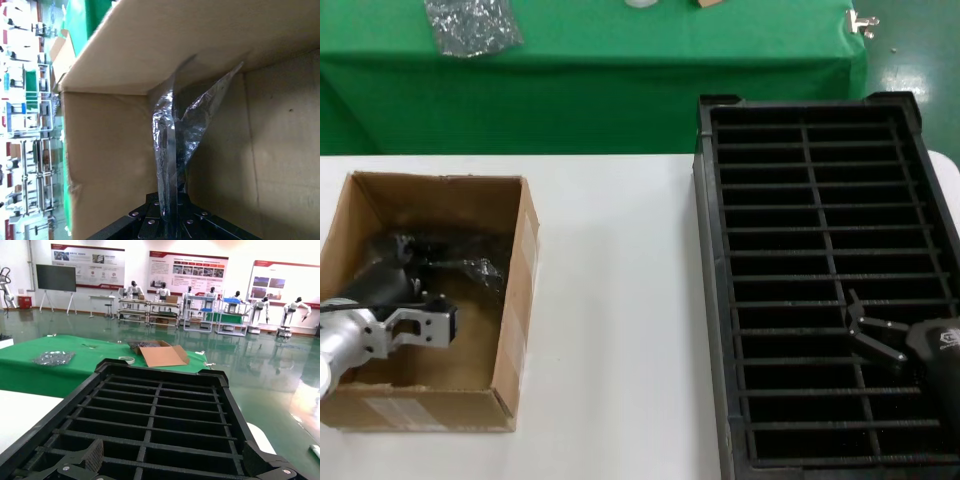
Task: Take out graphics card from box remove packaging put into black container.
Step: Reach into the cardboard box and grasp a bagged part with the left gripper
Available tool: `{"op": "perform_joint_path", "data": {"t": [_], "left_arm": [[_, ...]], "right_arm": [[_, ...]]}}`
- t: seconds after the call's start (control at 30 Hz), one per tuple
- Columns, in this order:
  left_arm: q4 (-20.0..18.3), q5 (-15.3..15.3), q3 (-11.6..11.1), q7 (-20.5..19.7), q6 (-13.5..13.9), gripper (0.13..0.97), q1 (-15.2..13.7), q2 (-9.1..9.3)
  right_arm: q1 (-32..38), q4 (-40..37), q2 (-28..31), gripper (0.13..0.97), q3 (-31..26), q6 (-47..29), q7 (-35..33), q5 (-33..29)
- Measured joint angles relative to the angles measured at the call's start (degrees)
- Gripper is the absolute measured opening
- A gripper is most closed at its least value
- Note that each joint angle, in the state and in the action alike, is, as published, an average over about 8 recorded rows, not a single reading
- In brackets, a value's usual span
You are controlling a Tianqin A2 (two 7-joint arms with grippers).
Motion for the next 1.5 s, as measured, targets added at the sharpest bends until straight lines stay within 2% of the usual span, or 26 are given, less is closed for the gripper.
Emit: {"op": "perform_joint_path", "data": {"t": [0.1,0.2,0.3,0.37,0.47,0.77,1.0,1.2,1.33,1.5], "left_arm": [[3.7,-4.6,-2.1,7.7,1.0,0.143,-1.0,1.86],[6.2,-7.5,-4.0,13.2,2.2,0.143,-1.7,3.08],[7.6,-8.8,-4.9,15.7,3.0,0.143,-2.2,3.53],[7.7,-8.5,-4.7,15.2,3.3,0.143,-2.2,3.35],[6.6,-6.8,-3.6,11.9,3.7,0.143,-1.8,2.48],[0.6,0.7,0.5,-2.0,4.5,0.16,0.8,-1.15],[-3.2,6.0,2.3,-10.6,5.5,0.178,2.4,-3.16],[-6.6,11.1,3.3,-18.5,7.7,0.162,3.9,-4.66],[-8.1,13.2,3.7,-21.8,8.6,0.153,4.5,-5.28],[-8.8,14.2,3.9,-23.6,8.4,0.145,4.6,-5.59]], "right_arm": [[0.0,0.0,0.0,0.966,0.0,0.0,0.0,0.0],[0.0,0.0,0.0,0.966,0.0,0.0,0.0,0.0],[0.0,0.0,0.0,0.966,0.0,0.0,0.0,0.0],[0.0,0.0,0.0,0.966,0.0,0.0,0.0,0.0],[0.0,0.0,0.0,0.966,0.0,0.0,0.0,0.0],[0.0,0.0,0.0,0.966,0.0,0.0,0.0,0.0],[0.0,0.0,0.0,0.966,0.0,0.0,0.0,0.0],[0.0,0.0,0.0,0.966,0.0,0.0,0.0,0.0],[0.0,0.0,0.0,0.966,0.0,0.0,0.0,0.0],[0.0,0.0,0.0,0.966,0.0,0.0,0.0,0.0]]}}
